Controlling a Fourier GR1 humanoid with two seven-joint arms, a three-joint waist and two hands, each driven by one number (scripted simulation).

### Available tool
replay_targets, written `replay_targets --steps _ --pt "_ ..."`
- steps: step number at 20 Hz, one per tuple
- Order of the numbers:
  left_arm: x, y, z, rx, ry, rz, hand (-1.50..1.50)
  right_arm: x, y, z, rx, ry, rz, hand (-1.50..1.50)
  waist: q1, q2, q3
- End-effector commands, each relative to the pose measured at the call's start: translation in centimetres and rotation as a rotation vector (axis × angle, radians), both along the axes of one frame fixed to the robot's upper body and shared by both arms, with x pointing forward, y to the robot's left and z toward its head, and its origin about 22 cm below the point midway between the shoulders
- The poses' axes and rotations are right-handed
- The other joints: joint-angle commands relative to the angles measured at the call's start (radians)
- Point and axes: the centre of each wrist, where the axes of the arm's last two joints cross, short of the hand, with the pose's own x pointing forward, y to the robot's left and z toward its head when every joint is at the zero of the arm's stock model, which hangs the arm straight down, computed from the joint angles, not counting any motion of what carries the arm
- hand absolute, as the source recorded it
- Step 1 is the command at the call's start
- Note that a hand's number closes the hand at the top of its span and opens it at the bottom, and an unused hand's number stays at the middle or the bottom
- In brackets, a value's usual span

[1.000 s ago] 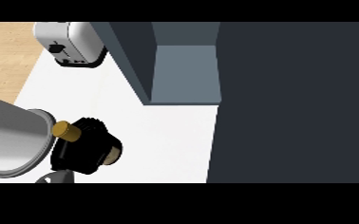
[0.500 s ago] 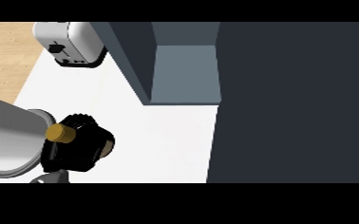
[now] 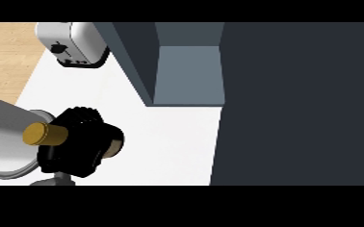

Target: Pick up the wine, place it into the cabinet and close the cabinet

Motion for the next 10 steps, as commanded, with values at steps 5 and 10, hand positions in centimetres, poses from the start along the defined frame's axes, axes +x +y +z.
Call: replay_targets --steps 5,10 --pt "-0.1 -4.5 5.6 0.007 -0.005 -0.054 1.5 -2.7 -0.2 0.8 0.037 -0.031 0.048 -1.5 -0.005 0.001 0.0" --pt "-1.1 -7.0 8.0 0.016 0.045 -0.101 1.5 -1.4 -1.3 -0.6 0.06 -0.033 0.035 -1.5 -0.005 0.002 0.0"
